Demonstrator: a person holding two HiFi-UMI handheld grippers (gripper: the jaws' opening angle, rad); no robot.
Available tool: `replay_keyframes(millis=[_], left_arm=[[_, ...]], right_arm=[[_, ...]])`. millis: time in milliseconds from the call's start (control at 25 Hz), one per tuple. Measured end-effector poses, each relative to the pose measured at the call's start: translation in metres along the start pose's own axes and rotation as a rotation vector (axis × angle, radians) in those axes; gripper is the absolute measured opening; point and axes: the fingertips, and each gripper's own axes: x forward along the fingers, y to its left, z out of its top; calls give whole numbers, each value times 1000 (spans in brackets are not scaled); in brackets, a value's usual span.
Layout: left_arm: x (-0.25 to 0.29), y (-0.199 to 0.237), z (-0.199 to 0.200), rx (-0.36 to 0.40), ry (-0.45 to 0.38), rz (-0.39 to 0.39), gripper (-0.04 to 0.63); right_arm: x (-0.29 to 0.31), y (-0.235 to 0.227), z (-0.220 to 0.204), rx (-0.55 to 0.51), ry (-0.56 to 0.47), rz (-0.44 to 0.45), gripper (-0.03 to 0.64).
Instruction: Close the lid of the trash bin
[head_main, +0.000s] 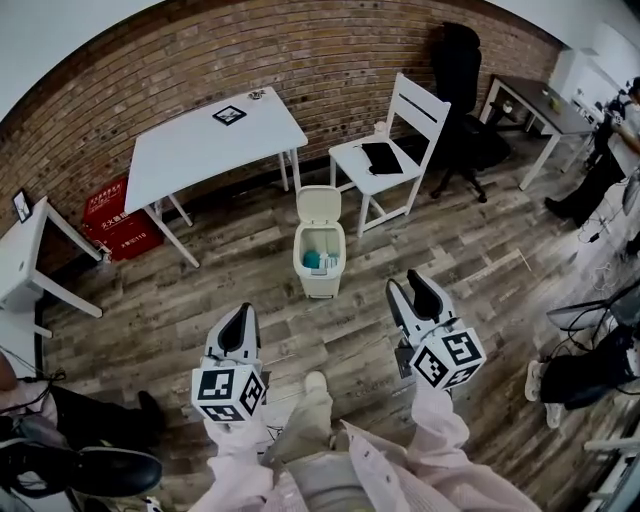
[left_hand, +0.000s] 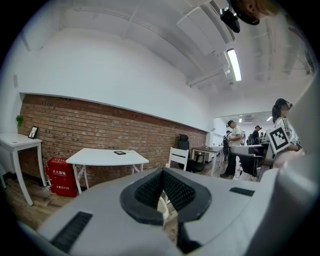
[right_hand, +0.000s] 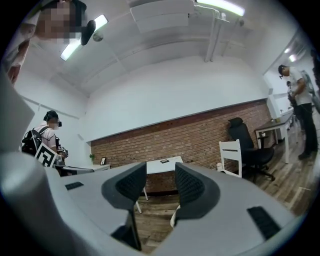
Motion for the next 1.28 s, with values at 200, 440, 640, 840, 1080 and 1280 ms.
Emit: replay_keyframes(millis=[200, 440, 640, 840, 1080, 1280], left_arm=[[49, 21, 11, -9, 7, -15, -8], [106, 44, 18, -18, 27, -33, -8], [148, 59, 26, -14, 30, -54, -8], [180, 65, 37, -3, 21, -76, -8], [214, 64, 35, -5, 41, -98, -8], [246, 76, 32, -25, 56, -78, -8]], right_arm=[[45, -16, 3, 7, 16, -6, 161], [97, -36, -1, 24, 35, -23, 161], [135, -53, -1, 32, 42, -38, 161], [160, -66, 2, 33, 35, -50, 161], [185, -87, -1, 36, 57, -61, 161], [218, -108, -3, 36, 76, -51, 161]])
